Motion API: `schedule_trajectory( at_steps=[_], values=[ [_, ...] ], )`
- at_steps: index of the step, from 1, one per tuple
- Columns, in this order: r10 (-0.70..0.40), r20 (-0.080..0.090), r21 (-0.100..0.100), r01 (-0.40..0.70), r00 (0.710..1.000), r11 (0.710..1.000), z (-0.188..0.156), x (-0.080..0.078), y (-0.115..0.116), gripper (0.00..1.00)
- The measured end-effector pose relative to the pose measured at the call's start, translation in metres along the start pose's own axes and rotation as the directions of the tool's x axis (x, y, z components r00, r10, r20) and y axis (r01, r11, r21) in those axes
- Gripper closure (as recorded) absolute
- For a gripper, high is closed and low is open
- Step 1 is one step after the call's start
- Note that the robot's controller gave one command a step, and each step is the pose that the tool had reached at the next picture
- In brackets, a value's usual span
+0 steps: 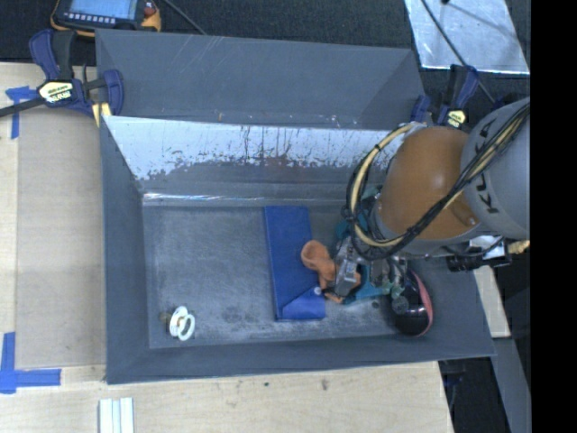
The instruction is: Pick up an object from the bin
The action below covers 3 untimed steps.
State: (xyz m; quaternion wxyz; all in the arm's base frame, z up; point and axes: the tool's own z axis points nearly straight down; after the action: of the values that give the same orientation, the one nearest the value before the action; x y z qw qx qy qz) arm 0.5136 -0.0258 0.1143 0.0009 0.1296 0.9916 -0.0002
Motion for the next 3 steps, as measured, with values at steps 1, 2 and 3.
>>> schedule_trajectory(
  at_steps=[1, 2, 3],
  values=[
    [0.0, 0.0, 0.0, 0.0, 1.0, 1.0, 0.0, 0.0, 0.0, 1.0],
    [-0.033, 0.001, 0.0, 0.033, 0.999, 0.999, 0.0, -0.017, 0.004, 1.0],
    [-0.077, 0.001, -0.001, 0.077, 0.997, 0.997, -0.008, -0.029, -0.02, 1.0]
  ],
)
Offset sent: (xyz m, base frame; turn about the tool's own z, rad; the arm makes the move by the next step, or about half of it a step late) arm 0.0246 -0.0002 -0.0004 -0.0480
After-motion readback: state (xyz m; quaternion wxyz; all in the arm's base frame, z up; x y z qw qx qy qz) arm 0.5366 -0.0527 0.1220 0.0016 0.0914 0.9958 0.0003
